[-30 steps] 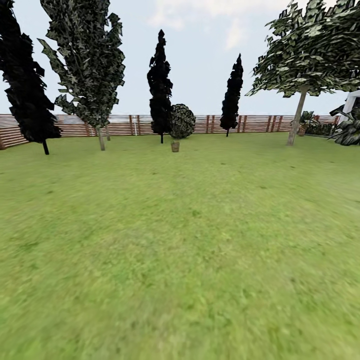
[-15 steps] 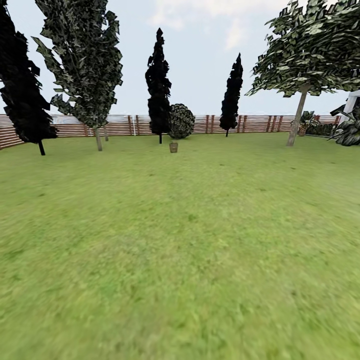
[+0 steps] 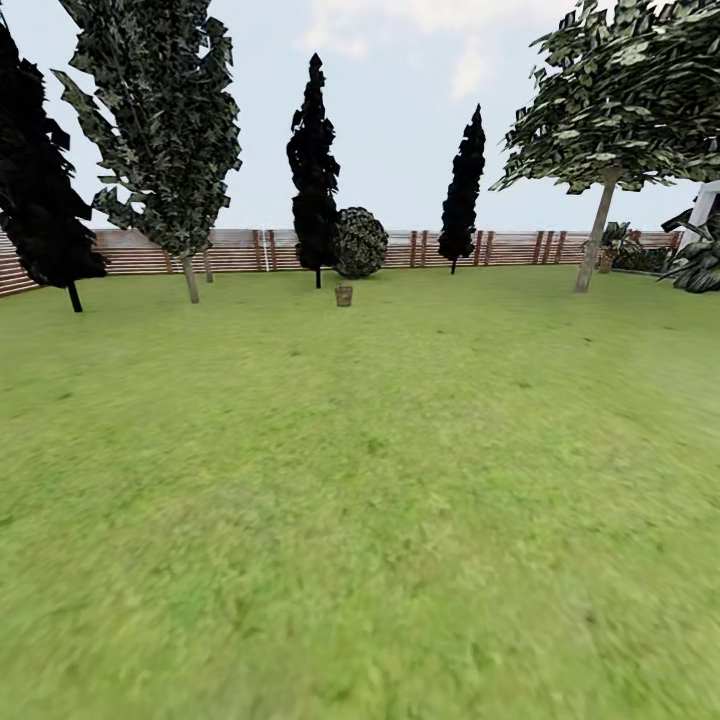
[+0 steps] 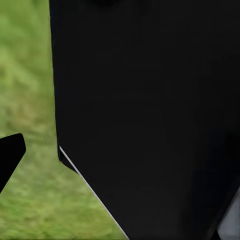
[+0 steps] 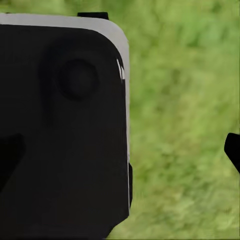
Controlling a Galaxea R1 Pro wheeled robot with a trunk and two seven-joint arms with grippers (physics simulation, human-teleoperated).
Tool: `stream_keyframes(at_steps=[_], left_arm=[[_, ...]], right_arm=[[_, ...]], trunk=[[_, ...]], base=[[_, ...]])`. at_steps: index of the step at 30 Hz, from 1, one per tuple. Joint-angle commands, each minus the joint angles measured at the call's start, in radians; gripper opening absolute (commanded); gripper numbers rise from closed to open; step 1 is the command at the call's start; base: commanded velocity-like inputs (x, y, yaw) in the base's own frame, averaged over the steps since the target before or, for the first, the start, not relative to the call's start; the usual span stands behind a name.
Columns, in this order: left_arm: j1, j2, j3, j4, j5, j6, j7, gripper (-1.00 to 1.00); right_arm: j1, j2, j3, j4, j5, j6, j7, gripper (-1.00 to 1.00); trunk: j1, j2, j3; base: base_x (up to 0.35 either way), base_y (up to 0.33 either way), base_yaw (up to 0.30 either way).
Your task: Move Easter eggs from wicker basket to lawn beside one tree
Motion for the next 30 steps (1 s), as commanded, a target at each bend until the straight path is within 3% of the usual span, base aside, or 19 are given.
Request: stream_keyframes(at_steps=[1,5,30], left_arm=[[0.001,0.000,-0.001,-0.002,0.008,0.000,0.000,1.00],[0.001,0.000,-0.001,-0.002,0.008,0.000,0.000,1.00],[0.001,0.000,-0.001,-0.002,0.007,0.000,0.000,1.00]], right_arm=[[-0.002,-0.003,0.001,0.003,-0.003,-0.002,0.023,1.00],[-0.002,-0.006,0.002,0.003,0.000,0.001,0.059,1.00],[-0.002,-0.005,0.002,0.003,-0.003,-0.001,0.056,1.00]], trunk=[[0.001,0.000,-0.001],[0.001,0.000,-0.001],[0.001,0.000,-0.001]], base=[[0.313,-0.189,0.000],[0.313,-0.189,0.000],[0.312,-0.193,0.000]])
